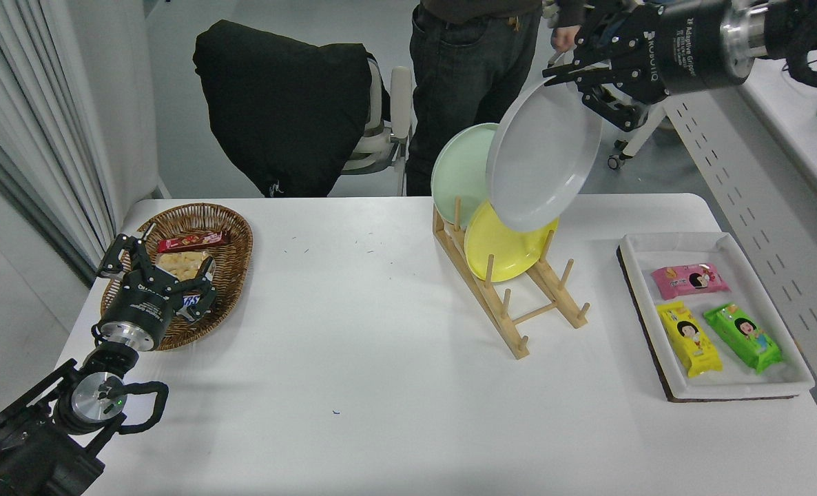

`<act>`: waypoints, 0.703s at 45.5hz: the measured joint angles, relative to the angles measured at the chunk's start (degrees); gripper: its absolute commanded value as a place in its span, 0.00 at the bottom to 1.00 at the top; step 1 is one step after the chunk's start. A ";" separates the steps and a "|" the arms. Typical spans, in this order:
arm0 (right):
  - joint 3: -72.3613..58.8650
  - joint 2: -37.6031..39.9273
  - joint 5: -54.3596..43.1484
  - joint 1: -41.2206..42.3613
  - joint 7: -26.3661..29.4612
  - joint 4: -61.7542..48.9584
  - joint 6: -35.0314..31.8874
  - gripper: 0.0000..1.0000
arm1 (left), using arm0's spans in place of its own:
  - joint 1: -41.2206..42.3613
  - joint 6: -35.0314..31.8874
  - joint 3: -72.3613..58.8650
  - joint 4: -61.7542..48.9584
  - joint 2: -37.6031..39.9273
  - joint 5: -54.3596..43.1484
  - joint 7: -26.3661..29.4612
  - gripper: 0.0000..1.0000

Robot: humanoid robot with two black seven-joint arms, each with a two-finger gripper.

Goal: Place the plate on the table

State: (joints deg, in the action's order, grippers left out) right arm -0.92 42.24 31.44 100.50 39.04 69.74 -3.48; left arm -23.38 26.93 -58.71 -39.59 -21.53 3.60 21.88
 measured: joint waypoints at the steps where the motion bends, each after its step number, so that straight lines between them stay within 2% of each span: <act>1: -0.12 -0.12 0.24 0.21 0.20 0.12 0.42 0.00 | 0.00 0.00 0.00 0.00 0.00 0.01 0.00 0.98; 16: -1.11 -4.65 4.88 2.00 1.38 -0.04 4.28 0.00 | 0.01 0.00 0.00 -0.01 0.00 0.01 0.00 0.98; 32: -1.20 -14.47 10.39 1.77 1.29 -7.71 11.23 0.00 | 0.01 0.00 0.00 -0.03 0.00 0.00 0.00 0.98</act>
State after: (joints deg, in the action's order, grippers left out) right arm -2.12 27.77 41.83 102.26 40.33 62.03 7.75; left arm -23.38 26.93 -58.71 -39.62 -21.54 3.60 21.89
